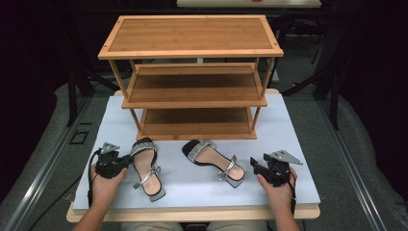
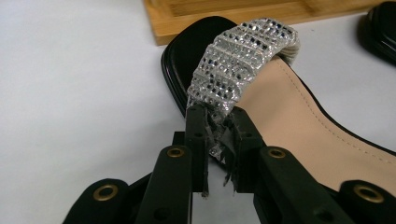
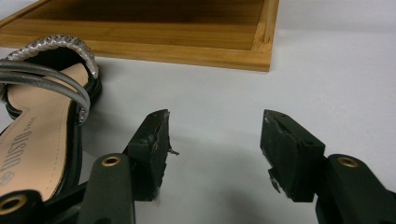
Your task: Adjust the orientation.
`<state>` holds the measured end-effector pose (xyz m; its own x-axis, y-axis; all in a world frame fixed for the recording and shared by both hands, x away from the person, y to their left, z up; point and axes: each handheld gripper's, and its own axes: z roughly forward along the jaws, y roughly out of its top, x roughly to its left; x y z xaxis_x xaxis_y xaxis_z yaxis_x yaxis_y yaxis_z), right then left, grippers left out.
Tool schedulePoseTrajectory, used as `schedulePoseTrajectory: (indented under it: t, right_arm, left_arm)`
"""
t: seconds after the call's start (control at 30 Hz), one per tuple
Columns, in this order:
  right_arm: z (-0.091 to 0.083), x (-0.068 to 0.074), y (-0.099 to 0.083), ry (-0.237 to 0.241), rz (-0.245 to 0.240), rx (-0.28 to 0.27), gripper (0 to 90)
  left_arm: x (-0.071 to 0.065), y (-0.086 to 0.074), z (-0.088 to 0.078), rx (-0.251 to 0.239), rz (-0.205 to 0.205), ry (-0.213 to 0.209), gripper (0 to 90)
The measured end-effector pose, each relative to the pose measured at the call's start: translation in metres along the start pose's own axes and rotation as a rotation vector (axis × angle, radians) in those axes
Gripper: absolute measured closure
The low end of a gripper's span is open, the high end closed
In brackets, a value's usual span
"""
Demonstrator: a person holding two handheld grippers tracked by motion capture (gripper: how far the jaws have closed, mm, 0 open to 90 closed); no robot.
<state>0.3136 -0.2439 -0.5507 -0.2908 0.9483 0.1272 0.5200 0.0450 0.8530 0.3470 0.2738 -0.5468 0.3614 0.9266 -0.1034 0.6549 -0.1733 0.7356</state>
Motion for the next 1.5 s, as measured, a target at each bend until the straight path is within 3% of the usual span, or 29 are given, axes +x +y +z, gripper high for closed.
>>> schedulePoseTrajectory:
  t: [0.1, 0.17, 0.23, 0.3, 0.47, 0.57, 0.63, 0.7, 0.83, 0.97, 1.1, 1.13, 1.33, 1.37, 1.5]
  right_arm:
    - [0.000, 0.000, 0.000, 0.001, 0.002, -0.002, 41.6]
    - [0.000, -0.001, 0.000, 0.001, 0.004, 0.005, 41.6]
    - [0.000, -0.001, 0.000, -0.001, 0.010, 0.004, 41.6]
    - [0.000, -0.002, -0.001, 0.002, 0.014, -0.004, 41.5]
    - [-0.002, -0.004, 0.000, 0.001, 0.024, -0.003, 41.4]
    - [-0.002, -0.004, 0.000, 0.005, 0.029, -0.002, 41.3]
    - [-0.001, -0.005, -0.001, 0.005, 0.033, -0.009, 41.3]
    - [-0.001, -0.005, -0.001, 0.006, 0.035, -0.010, 41.3]
    - [-0.002, -0.006, -0.001, 0.010, 0.037, -0.003, 41.1]
    - [-0.002, -0.006, 0.000, 0.015, 0.042, -0.006, 41.0]
    - [-0.002, -0.005, -0.001, 0.015, 0.042, -0.004, 41.1]
    - [-0.002, -0.005, -0.001, 0.014, 0.043, -0.005, 41.0]
    - [-0.002, -0.005, -0.001, 0.016, 0.046, -0.005, 41.0]
    - [-0.002, -0.005, -0.001, 0.016, 0.046, -0.005, 41.0]
    - [-0.001, -0.005, -0.001, 0.020, 0.050, -0.014, 41.0]
  left_arm:
    - [-0.007, 0.000, 0.001, -0.005, 0.019, -0.033, 81.4]
    - [-0.020, 0.002, 0.004, -0.001, 0.067, -0.060, 81.4]
    - [-0.021, 0.003, 0.006, 0.000, 0.077, -0.067, 81.4]
    - [-0.020, 0.006, 0.008, 0.005, 0.075, -0.077, 81.4]
    - [-0.008, 0.011, 0.018, 0.002, 0.013, -0.100, 81.7]
    - [-0.007, 0.016, 0.020, 0.019, 0.029, -0.112, 79.5]
    - [-0.004, 0.018, 0.022, 0.047, -0.004, -0.175, 61.0]
    - [-0.003, 0.019, 0.023, 0.095, -0.021, -0.224, 55.9]
    - [-0.012, 0.026, 0.014, 0.121, 0.034, -0.177, 39.3]
    - [-0.022, 0.040, -0.003, 0.112, 0.033, -0.189, 41.1]
    - [-0.032, 0.057, -0.017, 0.187, 0.036, -0.193, 44.2]
    - [-0.035, 0.060, -0.018, 0.222, 0.040, -0.194, 39.1]
    - [-0.048, 0.063, -0.011, 0.468, 0.059, -0.186, 34.0]
    - [-0.048, 0.063, -0.011, 0.468, 0.059, -0.186, 33.8]
    - [-0.055, 0.059, -0.005, 0.552, 0.065, -0.155, 32.3]
